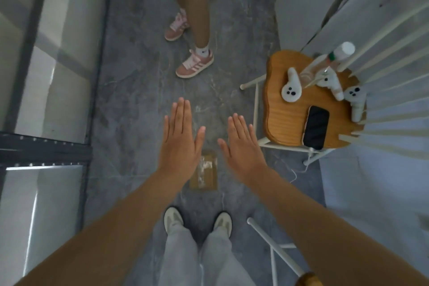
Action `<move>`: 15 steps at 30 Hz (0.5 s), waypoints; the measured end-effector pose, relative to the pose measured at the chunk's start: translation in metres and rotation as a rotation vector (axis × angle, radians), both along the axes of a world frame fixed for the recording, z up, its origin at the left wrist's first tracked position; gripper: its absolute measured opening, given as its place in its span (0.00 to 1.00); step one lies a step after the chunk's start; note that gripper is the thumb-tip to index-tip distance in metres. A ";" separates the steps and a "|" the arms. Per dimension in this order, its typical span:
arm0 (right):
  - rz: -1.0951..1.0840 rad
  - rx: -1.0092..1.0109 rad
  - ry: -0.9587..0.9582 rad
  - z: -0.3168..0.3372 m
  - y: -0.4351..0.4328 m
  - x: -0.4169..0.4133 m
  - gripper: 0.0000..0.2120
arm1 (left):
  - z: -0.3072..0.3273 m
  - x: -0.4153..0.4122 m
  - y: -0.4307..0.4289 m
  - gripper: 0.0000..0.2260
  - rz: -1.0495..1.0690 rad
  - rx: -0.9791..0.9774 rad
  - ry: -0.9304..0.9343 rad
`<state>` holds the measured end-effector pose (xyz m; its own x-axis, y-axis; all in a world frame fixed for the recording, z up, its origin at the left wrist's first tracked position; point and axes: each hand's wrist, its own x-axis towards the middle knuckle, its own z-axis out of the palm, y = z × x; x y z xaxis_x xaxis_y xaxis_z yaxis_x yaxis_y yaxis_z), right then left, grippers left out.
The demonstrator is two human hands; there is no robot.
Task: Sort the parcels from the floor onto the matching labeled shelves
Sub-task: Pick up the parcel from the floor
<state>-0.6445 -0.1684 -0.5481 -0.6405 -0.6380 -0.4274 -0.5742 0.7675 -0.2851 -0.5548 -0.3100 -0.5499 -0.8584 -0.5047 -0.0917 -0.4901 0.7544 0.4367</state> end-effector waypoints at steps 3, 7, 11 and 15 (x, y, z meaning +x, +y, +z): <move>-0.029 0.042 -0.079 -0.047 0.008 0.013 0.31 | -0.048 0.012 0.005 0.32 0.038 0.043 -0.058; -0.061 0.102 -0.138 -0.116 0.017 0.027 0.31 | -0.118 0.037 0.007 0.31 0.075 0.101 -0.122; -0.166 0.113 -0.217 -0.186 0.013 0.032 0.31 | -0.185 0.051 0.005 0.30 0.180 0.203 -0.189; -0.248 0.093 -0.277 -0.248 0.004 0.043 0.31 | -0.247 0.064 0.003 0.28 0.289 0.302 -0.236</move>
<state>-0.6018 -0.1647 -0.7957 -0.6228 -0.4279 -0.6550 -0.2785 0.9036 -0.3256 -0.4909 -0.3065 -0.7972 -0.6254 -0.6402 -0.4460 -0.7728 0.4296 0.4670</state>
